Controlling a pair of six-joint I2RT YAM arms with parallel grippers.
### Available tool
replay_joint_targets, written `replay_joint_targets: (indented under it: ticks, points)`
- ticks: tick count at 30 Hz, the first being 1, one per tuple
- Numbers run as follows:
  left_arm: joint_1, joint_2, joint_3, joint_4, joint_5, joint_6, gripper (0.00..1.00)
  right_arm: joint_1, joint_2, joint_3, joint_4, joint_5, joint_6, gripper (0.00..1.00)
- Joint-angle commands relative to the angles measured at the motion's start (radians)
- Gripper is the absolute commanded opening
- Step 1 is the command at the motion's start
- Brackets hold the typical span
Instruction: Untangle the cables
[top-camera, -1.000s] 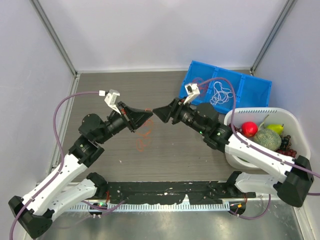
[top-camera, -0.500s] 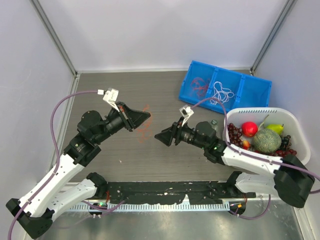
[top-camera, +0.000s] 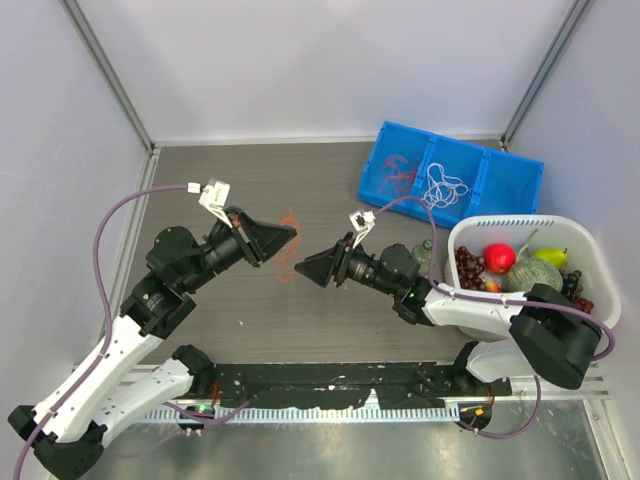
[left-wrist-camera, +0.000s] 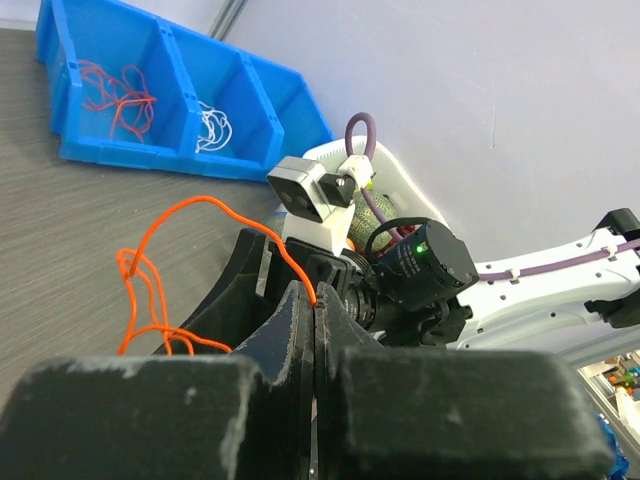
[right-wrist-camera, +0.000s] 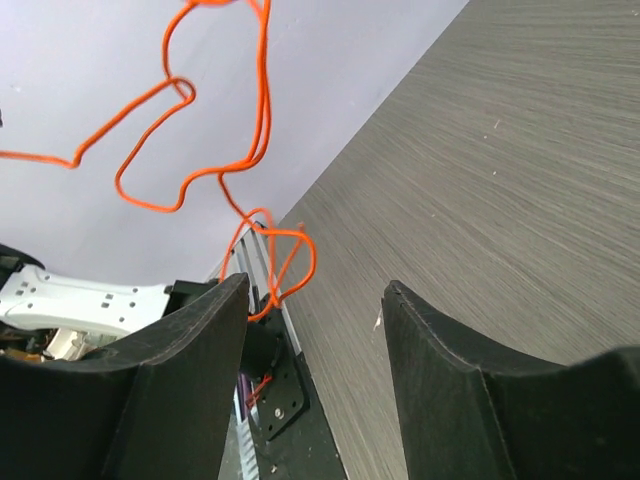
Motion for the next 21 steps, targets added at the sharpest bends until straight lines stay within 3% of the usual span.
replay_joint_targets:
  ticks: [1,6,12,14,16,21]
  points:
    - [0.001,-0.014,0.029,0.018,0.003,-0.019,0.00,0.009,0.016,0.061,0.049,0.056,0.014,0.59]
    - [-0.001,-0.016,0.032,0.030,0.019,-0.035,0.00,0.037,0.083,0.096,0.064,0.079,0.024,0.52]
    - [-0.001,-0.027,0.049,0.006,0.005,-0.006,0.00,0.062,0.120,0.105,0.064,0.131,0.028,0.30]
    - [-0.001,-0.031,0.091,-0.055,-0.009,0.043,0.00,0.059,0.102,0.087,0.012,0.213,0.009,0.11]
    - [-0.001,-0.036,0.130,-0.132,-0.029,0.095,0.00,0.062,0.053,0.078,-0.180,0.374,-0.020,0.01]
    - [-0.001,-0.062,0.189,-0.321,-0.047,0.216,0.00,0.059,-0.112,0.110,-0.546,0.854,-0.147,0.01]
